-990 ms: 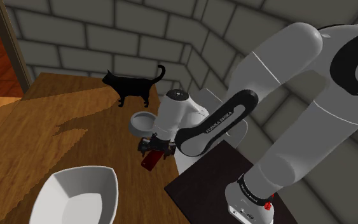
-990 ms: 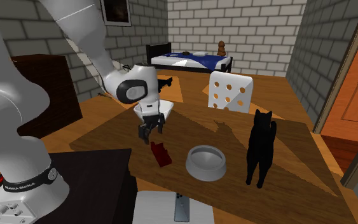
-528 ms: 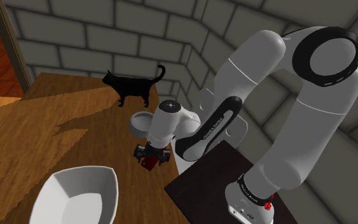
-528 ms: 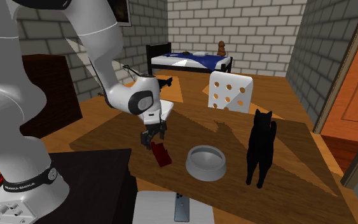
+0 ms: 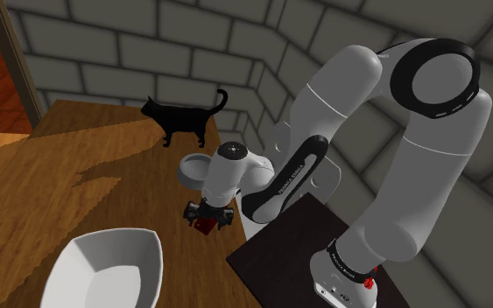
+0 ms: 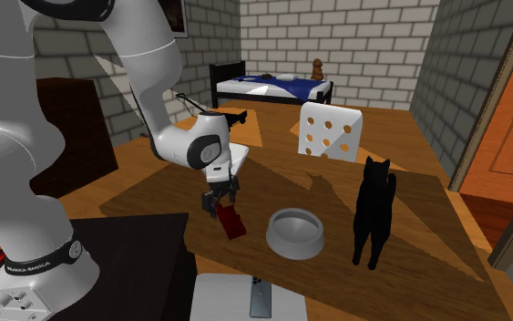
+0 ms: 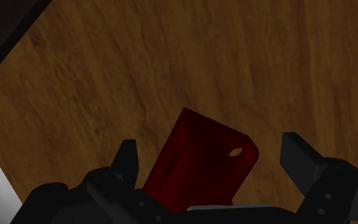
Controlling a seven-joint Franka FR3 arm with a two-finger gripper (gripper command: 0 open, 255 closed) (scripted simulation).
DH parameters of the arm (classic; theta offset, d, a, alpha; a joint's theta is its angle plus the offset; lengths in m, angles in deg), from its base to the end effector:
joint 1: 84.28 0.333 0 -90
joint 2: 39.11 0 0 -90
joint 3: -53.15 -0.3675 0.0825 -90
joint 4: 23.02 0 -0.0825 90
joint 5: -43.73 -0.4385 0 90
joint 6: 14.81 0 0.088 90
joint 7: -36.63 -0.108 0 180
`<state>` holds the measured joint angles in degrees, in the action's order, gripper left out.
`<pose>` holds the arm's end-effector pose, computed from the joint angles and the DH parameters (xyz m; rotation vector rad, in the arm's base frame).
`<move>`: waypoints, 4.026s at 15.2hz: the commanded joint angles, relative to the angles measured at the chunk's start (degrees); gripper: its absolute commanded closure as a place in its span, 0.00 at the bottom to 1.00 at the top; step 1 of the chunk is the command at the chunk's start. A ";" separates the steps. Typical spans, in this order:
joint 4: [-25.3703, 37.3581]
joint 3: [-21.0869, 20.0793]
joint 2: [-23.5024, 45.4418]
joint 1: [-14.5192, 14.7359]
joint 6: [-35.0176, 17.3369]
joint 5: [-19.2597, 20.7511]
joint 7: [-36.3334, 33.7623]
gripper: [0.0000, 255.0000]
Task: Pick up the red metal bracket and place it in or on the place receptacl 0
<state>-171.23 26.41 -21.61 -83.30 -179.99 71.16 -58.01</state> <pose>0.3921 0.2526 0.1632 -2.8906 1.1012 -0.0317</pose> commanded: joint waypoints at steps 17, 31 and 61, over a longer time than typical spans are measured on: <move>-1.49 -7.91 -5.85 -5.99 3.83 -9.31 6.93 1.00; -1.75 -16.22 -21.38 -10.03 15.28 -33.97 24.60 1.00; 27.80 -1.44 8.62 -13.40 20.21 -9.17 25.04 1.00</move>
<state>-143.58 24.52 -13.81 -97.08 -159.17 61.38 -32.54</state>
